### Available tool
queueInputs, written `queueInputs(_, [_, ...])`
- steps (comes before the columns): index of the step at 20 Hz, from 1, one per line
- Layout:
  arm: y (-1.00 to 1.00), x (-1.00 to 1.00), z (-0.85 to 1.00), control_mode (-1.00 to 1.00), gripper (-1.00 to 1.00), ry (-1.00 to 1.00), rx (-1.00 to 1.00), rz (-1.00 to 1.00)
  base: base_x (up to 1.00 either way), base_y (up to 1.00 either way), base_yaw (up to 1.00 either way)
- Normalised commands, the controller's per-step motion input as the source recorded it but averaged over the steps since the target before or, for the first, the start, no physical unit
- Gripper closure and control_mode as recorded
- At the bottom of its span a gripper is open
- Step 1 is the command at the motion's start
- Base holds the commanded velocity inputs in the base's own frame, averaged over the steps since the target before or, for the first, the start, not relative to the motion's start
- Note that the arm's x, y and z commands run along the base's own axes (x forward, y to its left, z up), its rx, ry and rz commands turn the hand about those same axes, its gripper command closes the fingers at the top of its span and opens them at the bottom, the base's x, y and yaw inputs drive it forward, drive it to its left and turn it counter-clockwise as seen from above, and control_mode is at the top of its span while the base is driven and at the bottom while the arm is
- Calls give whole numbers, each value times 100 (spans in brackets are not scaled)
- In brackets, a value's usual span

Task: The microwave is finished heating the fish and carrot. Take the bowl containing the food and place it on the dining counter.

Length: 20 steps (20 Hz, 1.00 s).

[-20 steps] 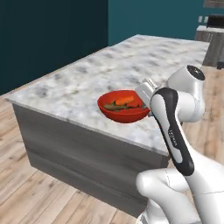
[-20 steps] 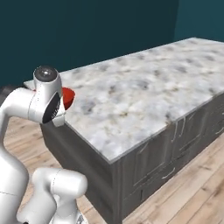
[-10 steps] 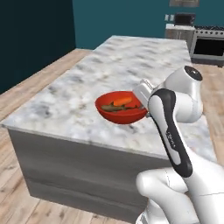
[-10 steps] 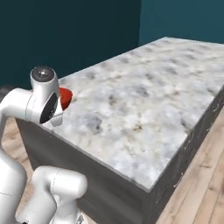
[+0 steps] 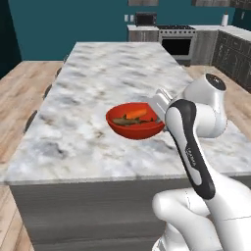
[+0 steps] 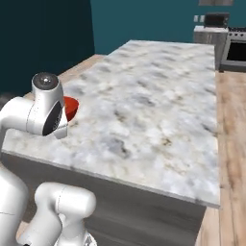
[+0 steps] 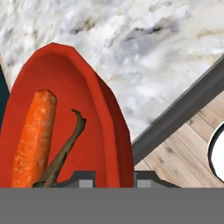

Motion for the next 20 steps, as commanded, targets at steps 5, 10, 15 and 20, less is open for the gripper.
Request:
queueInputs(5, [0, 0, 0, 100, 100, 0, 0, 0, 7, 100, -58])
queueInputs(10, [22, 29, 0, -100, 100, -7, 0, -9, 4, 60, -31])
queueInputs(15, [20, 100, -47, -100, 100, 2, 0, -10, 0, 0, 0])
queueInputs(20, [4, 100, -62, -100, 100, 7, 3, -1, 0, 0, 0])
